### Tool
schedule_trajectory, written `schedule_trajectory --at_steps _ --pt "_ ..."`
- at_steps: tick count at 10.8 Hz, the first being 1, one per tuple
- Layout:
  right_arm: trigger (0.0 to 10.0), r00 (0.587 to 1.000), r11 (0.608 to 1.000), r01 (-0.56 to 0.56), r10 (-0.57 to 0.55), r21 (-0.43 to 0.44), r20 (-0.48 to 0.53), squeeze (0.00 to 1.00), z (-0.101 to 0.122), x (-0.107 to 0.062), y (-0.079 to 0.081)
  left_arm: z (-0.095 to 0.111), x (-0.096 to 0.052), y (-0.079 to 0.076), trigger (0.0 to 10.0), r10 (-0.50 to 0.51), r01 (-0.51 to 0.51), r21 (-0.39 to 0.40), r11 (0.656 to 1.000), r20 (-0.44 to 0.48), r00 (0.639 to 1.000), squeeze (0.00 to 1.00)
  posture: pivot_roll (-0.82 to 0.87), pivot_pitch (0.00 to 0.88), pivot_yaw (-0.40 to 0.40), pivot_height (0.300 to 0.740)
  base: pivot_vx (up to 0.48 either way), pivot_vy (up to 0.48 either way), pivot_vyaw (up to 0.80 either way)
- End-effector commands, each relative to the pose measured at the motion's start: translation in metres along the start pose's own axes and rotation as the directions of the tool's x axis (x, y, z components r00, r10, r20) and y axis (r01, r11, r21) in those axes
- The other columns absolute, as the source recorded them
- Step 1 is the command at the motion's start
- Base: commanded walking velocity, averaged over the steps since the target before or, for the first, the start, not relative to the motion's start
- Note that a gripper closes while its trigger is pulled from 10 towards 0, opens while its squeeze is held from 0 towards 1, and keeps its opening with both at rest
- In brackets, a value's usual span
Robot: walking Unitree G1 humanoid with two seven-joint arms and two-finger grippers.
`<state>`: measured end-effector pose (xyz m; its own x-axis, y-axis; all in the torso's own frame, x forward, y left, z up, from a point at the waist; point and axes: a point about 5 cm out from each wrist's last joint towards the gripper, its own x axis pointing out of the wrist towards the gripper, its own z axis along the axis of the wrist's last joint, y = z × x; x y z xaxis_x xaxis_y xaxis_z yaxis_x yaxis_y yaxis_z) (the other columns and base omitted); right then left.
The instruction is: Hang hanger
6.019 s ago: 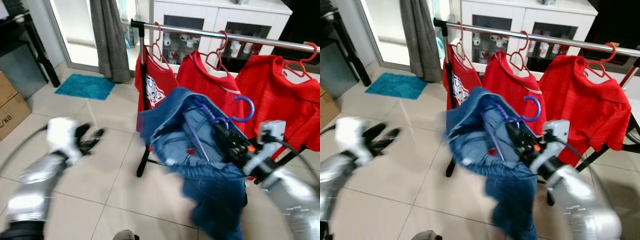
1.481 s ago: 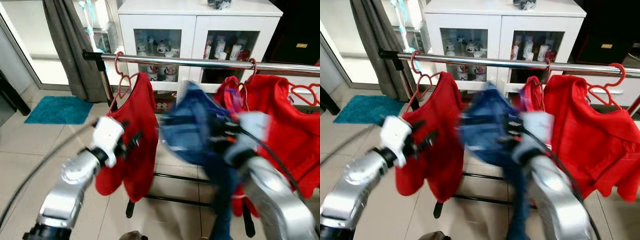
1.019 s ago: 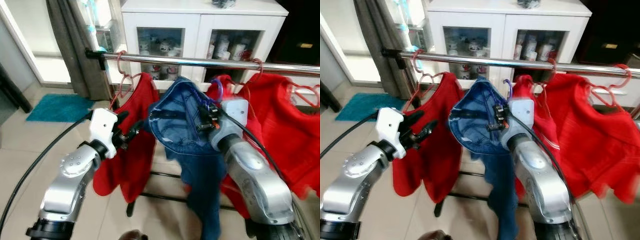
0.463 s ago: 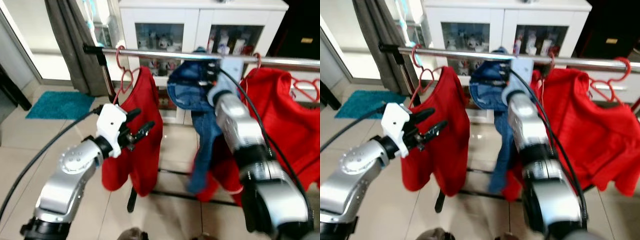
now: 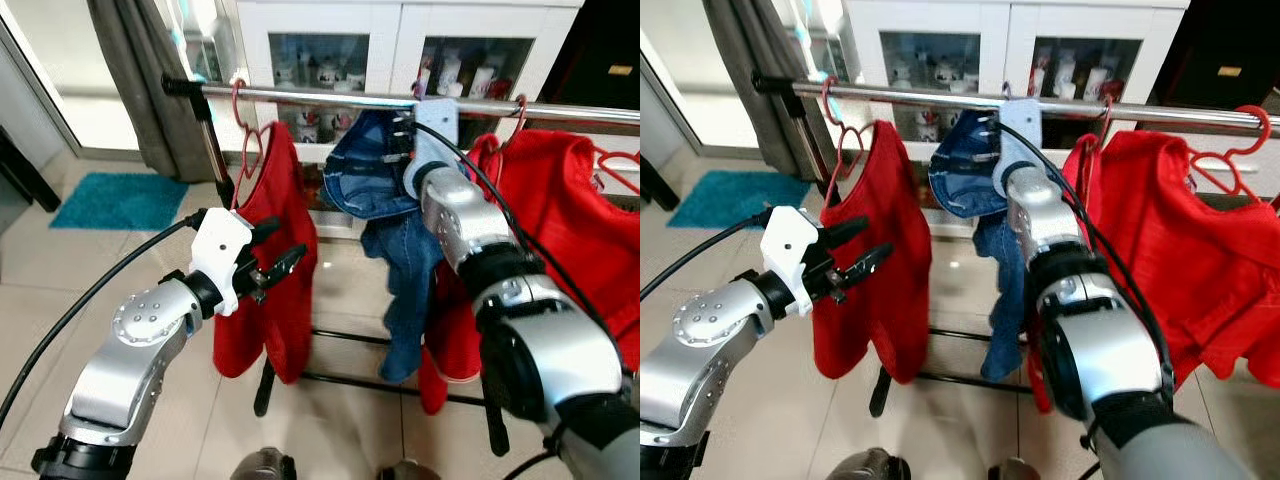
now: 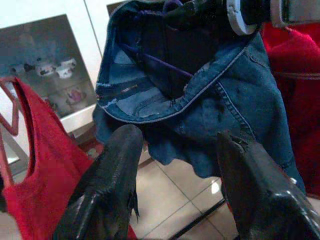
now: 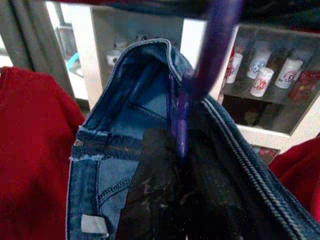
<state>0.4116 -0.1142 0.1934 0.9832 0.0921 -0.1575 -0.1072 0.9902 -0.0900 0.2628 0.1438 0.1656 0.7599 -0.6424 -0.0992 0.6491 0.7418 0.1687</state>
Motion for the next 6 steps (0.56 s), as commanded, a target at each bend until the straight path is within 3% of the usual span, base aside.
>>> schedule_trajectory --at_steps 1,3,4,5,6 --pt "10.0 0.998 1.000 -0.025 0.024 -0.014 -0.050 0.00 -0.006 0.000 0.004 0.000 -0.003 -0.003 10.0 -0.015 0.015 0.006 1.000 -0.010 1.000 0.00 0.09 0.073 0.035 0.723 0.000 0.000 0.00" --pt "10.0 0.996 0.999 -0.034 0.033 -0.014 -0.082 0.00 -0.016 -0.001 0.004 -0.001 -0.003 -0.004 10.0 -0.019 0.019 0.004 1.000 -0.017 1.000 0.00 0.09 0.069 0.036 0.723 0.000 0.000 0.00" --pt "10.0 0.996 0.999 -0.048 0.049 0.008 -0.070 0.56 -0.019 -0.003 0.000 -0.003 -0.001 -0.005 10.0 -0.019 0.019 0.002 1.000 -0.022 1.000 0.00 0.08 0.054 0.042 0.723 0.000 0.000 0.00" --pt "10.0 0.996 0.996 -0.091 0.091 0.005 0.012 1.00 -0.013 -0.010 -0.003 -0.005 0.001 -0.004 10.0 -0.001 0.001 -0.008 1.000 -0.022 1.000 0.00 0.07 0.040 0.046 0.723 0.000 0.000 0.00" --pt "10.0 0.986 0.988 -0.146 0.141 0.047 0.089 1.00 -0.008 -0.019 -0.004 -0.006 0.002 -0.001 10.0 0.029 -0.030 -0.020 0.999 -0.020 0.999 0.00 0.06 0.024 0.050 0.723 0.000 0.000 0.00"
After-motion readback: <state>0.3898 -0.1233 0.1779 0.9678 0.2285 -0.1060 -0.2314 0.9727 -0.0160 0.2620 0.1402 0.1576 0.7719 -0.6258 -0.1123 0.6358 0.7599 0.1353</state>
